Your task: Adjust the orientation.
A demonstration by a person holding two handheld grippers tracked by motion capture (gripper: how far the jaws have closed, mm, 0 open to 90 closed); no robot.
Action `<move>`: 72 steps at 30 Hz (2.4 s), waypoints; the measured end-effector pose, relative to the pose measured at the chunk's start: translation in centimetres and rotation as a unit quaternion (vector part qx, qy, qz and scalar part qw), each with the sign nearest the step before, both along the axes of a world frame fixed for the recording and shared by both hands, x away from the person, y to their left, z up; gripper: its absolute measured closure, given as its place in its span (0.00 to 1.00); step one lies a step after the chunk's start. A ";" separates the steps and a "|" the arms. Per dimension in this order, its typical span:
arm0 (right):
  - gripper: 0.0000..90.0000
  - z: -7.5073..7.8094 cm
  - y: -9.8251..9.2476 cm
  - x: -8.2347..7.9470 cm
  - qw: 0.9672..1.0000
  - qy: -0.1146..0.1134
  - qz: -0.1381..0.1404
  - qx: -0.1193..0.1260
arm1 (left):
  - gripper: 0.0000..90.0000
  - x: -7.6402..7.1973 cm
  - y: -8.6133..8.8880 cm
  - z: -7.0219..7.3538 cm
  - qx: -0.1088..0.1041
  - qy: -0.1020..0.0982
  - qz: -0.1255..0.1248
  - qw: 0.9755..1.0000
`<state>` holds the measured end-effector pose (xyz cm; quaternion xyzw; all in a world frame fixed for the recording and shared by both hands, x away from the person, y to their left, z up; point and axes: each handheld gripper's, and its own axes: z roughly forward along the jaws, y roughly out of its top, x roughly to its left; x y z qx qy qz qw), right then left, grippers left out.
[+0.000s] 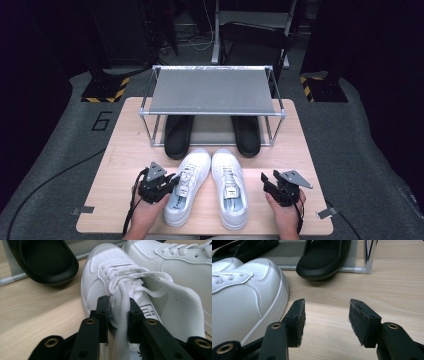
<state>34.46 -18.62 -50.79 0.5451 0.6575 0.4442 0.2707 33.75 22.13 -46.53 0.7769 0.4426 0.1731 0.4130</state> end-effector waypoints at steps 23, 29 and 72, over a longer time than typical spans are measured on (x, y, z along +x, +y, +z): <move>0.52 -0.2 -0.1 0.1 1.000 0.005 0.001 0.006 | 0.76 -0.2 0.6 -1.0 0.005 -0.014 -0.019 1.000; 0.52 -0.2 -0.1 0.1 1.000 0.010 0.002 0.010 | 0.84 -0.7 0.3 -1.0 0.013 -0.024 -0.004 1.000; 0.52 -0.6 -0.3 0.2 1.000 0.014 -0.006 0.020 | 0.92 -0.9 0.9 -1.6 -0.061 -0.023 0.031 0.997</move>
